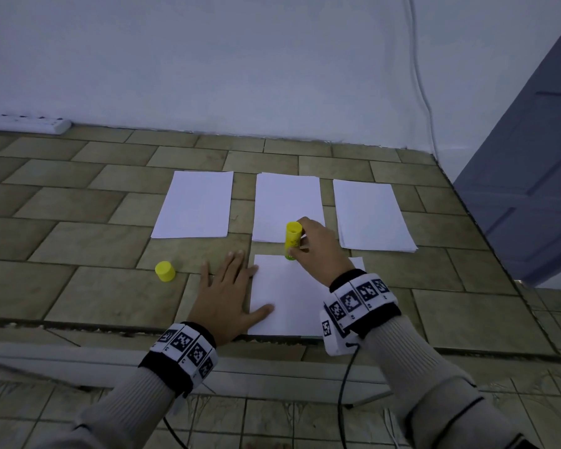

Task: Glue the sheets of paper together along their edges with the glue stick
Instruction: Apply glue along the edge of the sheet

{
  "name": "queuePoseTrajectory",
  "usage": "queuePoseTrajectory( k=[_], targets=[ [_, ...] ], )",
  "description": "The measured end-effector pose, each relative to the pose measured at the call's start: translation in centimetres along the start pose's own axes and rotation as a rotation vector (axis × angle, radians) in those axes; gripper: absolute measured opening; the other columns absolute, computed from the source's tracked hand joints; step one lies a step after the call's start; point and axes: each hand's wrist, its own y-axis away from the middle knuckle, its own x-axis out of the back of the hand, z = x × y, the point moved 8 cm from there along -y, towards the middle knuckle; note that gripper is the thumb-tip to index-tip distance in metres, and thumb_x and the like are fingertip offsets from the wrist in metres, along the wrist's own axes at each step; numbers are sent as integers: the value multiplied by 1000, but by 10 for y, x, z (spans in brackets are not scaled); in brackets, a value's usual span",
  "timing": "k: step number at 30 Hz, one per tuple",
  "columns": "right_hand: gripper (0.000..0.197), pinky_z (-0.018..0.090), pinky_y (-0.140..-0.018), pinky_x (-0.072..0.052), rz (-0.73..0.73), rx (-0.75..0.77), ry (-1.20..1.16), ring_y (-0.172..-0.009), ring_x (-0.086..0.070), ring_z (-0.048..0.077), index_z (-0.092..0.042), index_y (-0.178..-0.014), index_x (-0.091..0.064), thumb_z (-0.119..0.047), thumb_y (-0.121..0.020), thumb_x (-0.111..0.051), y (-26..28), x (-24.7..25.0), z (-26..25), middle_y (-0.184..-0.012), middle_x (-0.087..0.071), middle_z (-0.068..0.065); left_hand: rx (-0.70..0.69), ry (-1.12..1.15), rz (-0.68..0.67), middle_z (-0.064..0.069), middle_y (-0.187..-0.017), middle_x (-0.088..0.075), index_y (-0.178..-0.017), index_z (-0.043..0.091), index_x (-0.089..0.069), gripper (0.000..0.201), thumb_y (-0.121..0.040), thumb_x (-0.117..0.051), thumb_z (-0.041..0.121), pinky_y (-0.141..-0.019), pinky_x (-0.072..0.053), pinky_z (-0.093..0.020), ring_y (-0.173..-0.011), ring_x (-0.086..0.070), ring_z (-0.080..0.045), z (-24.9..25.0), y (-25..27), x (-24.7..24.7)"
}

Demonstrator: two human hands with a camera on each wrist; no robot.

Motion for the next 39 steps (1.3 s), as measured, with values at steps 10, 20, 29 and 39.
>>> queuePoseTrajectory(
  k=[10,20,29,39],
  targets=[
    [19,35,-80,-54,223,-197,17,-84,-64,20,-8,-97,-56,-5,-82,-68,37,83,76,-98,-65,12,8,-20,-1,-1,-164,1,-152,29,-20,116,-61,14,92,-117,10,-56,-150,8,-15,0,0,-1],
    [18,39,-82,-52,226,-75,-28,-88,-61,23,-6,-93,-60,-12,-81,-71,43,68,34,-99,-61,12,1,-25,-2,-2,-164,3,-154,29,-14,114,-63,12,92,-117,8,-59,-150,8,-18,1,1,-1],
    [19,44,-79,-53,-126,110,-61,-91,-58,22,-13,-93,-54,-20,-84,-68,32,-29,-38,-96,-59,8,-4,-26,-1,-4,-164,2,-154,26,-13,120,-60,-2,100,-116,6,-60,-150,7,-19,1,0,-1],
    [19,42,-80,-53,-122,73,7,-91,-58,21,-15,-97,-52,-21,-85,-65,39,-23,-25,-97,-59,7,9,-29,-1,-2,-164,2,-154,28,-14,116,-62,-9,99,-116,8,-57,-150,8,-17,0,0,-2]
  ],
)
